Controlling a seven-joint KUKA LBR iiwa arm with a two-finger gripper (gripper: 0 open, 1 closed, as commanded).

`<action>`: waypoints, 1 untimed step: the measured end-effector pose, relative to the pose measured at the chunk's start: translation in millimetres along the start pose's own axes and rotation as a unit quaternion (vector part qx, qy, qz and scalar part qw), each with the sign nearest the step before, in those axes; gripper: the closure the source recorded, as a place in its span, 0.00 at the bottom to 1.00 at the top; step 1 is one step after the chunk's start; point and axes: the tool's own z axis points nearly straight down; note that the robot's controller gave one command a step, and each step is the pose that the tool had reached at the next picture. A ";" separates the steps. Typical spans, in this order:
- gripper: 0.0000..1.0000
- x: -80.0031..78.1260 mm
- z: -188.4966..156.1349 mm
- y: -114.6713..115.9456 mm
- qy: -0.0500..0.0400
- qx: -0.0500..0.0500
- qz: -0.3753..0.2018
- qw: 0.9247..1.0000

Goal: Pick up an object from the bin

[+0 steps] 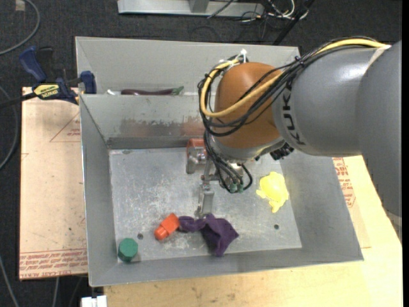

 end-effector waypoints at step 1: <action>0.00 -1.7 -4.7 -0.4 -0.004 0.000 0.001 1.000</action>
Offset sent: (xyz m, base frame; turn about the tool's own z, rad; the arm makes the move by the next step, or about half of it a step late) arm -0.0456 -0.0492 -0.0821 -0.2083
